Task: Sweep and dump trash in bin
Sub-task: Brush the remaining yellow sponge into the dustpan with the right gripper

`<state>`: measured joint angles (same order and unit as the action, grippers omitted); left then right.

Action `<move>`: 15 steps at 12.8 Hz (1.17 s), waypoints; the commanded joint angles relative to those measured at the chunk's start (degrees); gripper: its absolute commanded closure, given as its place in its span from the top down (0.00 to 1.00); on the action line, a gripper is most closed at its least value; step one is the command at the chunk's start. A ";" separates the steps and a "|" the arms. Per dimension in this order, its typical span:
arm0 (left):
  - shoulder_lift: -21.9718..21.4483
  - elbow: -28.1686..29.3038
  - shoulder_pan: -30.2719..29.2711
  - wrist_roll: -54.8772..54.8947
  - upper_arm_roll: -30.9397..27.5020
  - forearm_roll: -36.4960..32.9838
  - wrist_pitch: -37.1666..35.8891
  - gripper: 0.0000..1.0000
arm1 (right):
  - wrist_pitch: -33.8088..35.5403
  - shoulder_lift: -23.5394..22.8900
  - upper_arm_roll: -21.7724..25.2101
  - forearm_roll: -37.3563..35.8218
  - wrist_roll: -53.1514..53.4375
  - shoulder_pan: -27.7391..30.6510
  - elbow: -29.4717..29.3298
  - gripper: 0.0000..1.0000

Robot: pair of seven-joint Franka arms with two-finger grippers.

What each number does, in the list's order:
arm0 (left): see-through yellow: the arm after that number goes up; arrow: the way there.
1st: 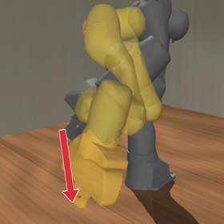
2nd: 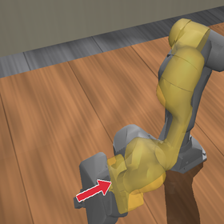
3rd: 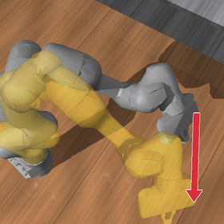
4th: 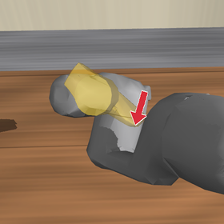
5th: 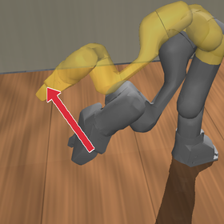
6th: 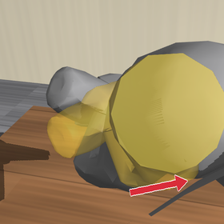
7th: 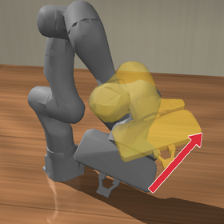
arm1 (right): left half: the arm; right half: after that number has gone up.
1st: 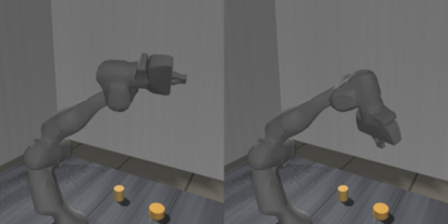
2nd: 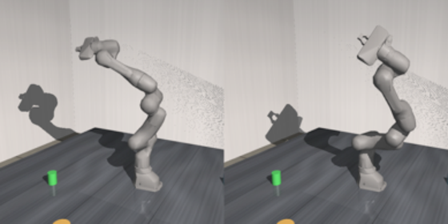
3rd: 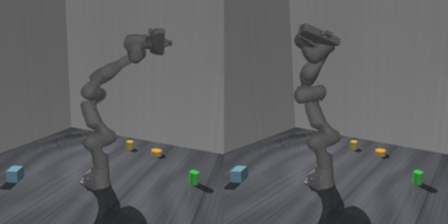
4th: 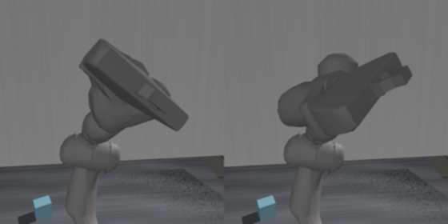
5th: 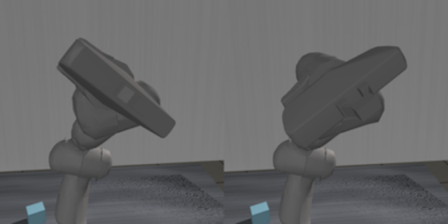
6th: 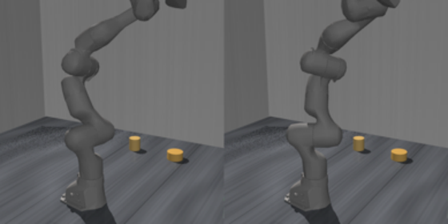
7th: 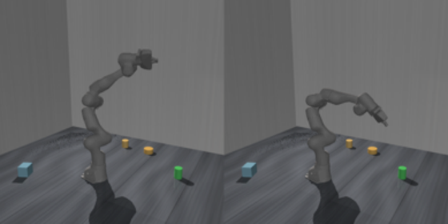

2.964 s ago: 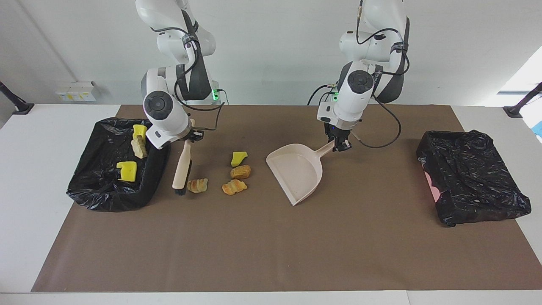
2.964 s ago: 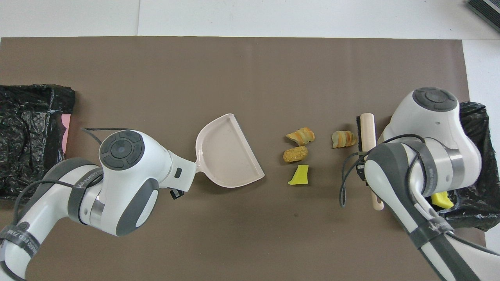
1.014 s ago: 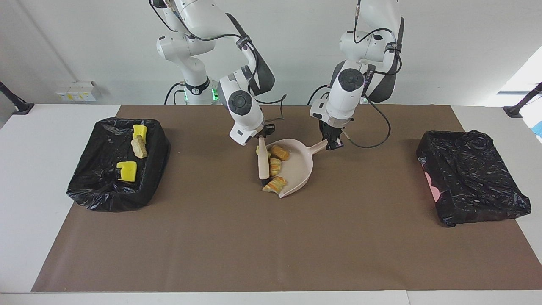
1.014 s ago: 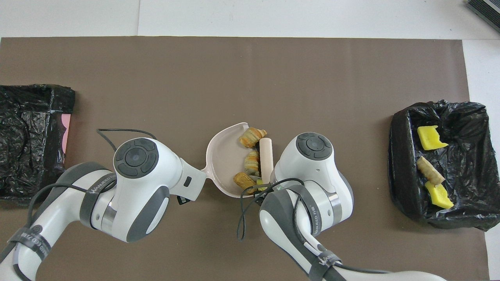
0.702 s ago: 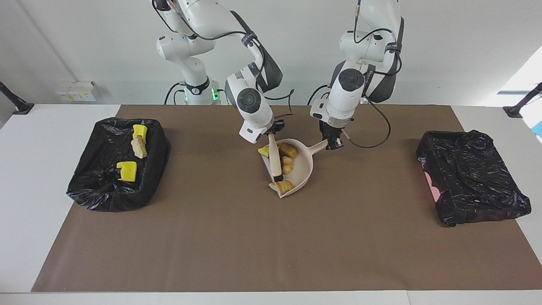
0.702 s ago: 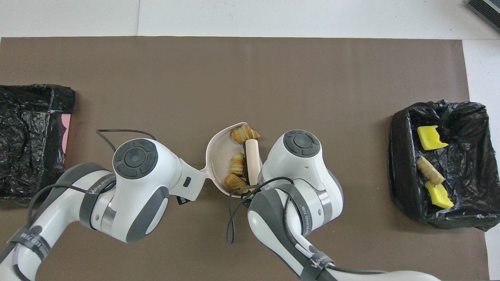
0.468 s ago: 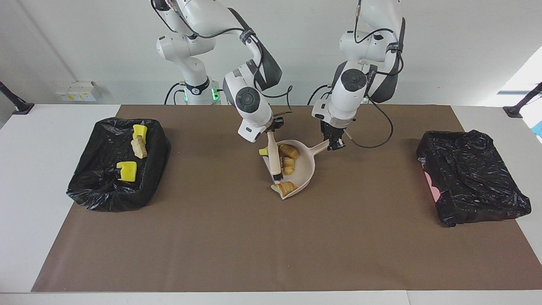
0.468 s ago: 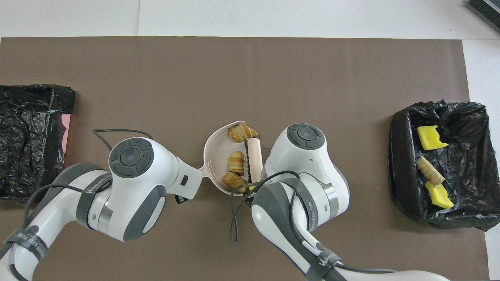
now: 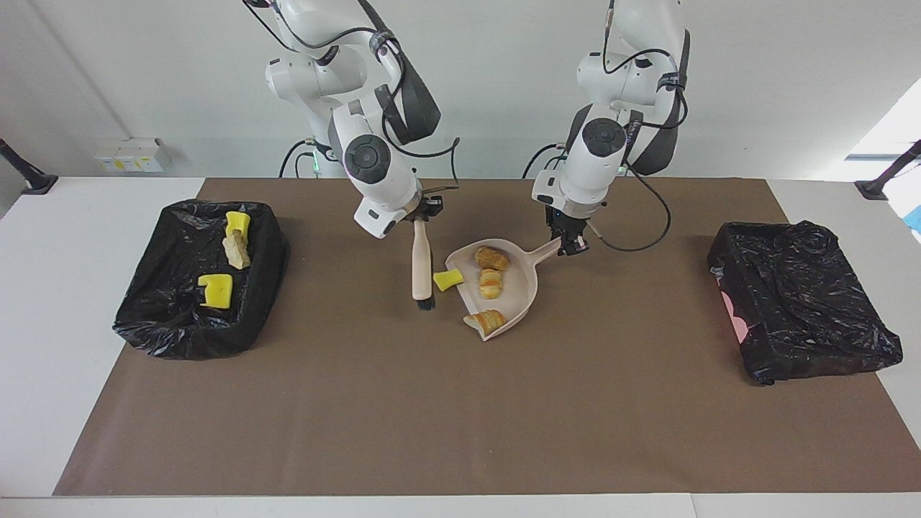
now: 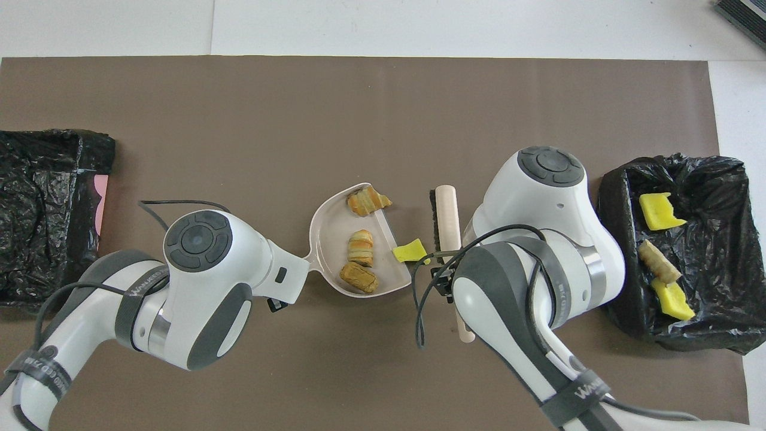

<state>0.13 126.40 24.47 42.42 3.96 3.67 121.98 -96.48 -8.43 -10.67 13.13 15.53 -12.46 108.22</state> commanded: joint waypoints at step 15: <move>-2.59 3.24 -0.12 -1.46 -0.27 0.46 1.59 0.00 | -13.47 -5.72 -4.18 1.26 -9.29 -6.60 4.11 0.00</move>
<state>-0.24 127.21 24.46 41.49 3.95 3.71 122.29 -110.14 -14.08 -14.19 9.78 8.53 -19.14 113.88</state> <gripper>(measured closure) 0.674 0.744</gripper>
